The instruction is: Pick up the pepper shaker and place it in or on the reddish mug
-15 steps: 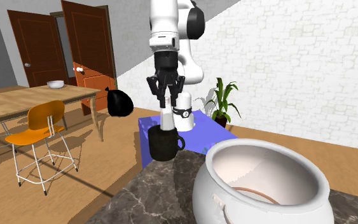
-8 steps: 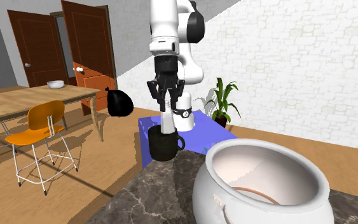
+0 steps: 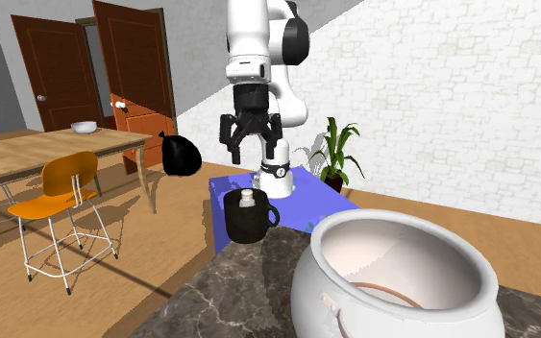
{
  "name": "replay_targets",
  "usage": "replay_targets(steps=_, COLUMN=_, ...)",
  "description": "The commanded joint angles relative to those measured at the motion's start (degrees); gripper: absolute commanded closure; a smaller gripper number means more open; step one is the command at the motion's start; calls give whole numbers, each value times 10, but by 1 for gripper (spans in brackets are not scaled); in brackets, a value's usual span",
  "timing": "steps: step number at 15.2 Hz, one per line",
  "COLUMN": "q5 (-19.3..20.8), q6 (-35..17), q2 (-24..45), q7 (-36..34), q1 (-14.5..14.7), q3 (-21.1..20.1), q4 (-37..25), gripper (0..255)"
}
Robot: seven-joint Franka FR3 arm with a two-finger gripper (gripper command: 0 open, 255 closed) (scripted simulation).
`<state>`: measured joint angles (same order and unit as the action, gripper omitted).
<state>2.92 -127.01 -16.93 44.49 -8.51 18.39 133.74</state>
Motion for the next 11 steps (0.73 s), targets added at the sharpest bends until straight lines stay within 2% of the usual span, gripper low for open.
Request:
replay_targets(steps=1, q5=3, q6=20, q2=-10, q7=-2, q1=-1, q3=-2, q4=-10, gripper=0)
replay_targets(steps=4, q5=8, q6=75, q2=-34, q7=-7, q1=-3, q3=-7, q4=-42, gripper=0)
replay_targets(steps=11, q5=8, q6=75, q2=-34, q7=-7, q1=-3, q3=-8, q4=-42, gripper=0)
